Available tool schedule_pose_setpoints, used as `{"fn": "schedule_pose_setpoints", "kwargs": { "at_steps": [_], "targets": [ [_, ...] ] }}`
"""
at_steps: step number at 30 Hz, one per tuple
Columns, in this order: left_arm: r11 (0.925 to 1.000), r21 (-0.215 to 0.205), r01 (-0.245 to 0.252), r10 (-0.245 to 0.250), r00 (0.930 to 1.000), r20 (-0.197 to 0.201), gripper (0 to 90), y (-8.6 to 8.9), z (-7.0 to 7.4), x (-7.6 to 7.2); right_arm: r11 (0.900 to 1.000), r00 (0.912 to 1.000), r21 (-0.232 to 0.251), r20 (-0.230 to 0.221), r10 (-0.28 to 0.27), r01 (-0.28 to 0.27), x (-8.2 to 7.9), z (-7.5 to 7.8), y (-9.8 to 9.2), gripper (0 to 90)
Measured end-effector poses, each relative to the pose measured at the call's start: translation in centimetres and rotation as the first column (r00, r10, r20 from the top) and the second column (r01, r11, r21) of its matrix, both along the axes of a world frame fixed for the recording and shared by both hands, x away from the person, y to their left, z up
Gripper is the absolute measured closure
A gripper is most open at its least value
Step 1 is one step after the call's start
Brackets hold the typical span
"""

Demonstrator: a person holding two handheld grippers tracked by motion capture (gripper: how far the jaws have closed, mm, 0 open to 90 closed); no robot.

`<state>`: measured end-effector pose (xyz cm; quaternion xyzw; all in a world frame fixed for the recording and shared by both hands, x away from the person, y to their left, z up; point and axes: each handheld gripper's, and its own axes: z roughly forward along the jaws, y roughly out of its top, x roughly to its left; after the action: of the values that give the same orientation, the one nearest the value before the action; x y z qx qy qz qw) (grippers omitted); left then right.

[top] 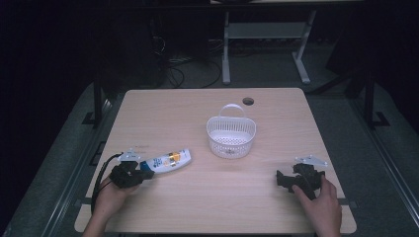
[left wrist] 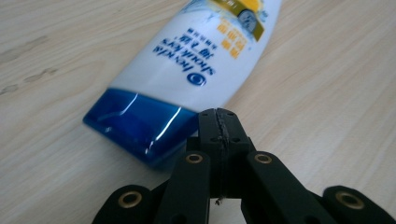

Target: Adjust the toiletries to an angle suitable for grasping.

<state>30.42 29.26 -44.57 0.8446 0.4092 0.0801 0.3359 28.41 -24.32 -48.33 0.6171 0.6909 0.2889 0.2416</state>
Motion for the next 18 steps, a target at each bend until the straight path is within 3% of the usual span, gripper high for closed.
{"fn": "schedule_pose_setpoints", "kwargs": {
  "at_steps": [7, 14, 18],
  "targets": [
    [0.9988, 0.015, -0.047, 0.047, 0.9989, 0.009, 89.9, 1.2, -0.3, 0.5, 1.0, 1.0, 0.0, 0.0, 0.0, 0.0, 0.0, 0.0, 0.0, 0.0],
    [0.9991, 0.0, -0.043, 0.043, 0.9989, 0.015, 89.8, 1.1, 0.1, 0.3, 1.0, 1.0, 0.0, 0.0, 0.0, 0.0, 0.0, 0.0, 0.0, 0.0],
    [0.9992, -0.03, -0.026, 0.027, 0.9988, 0.04, 89.7, 0.5, 1.3, 0.3, 1.0, 1.0, 0.0, 0.0, 0.0, 0.0, 0.0, 0.0, 0.0, 0.0]
  ]
}}
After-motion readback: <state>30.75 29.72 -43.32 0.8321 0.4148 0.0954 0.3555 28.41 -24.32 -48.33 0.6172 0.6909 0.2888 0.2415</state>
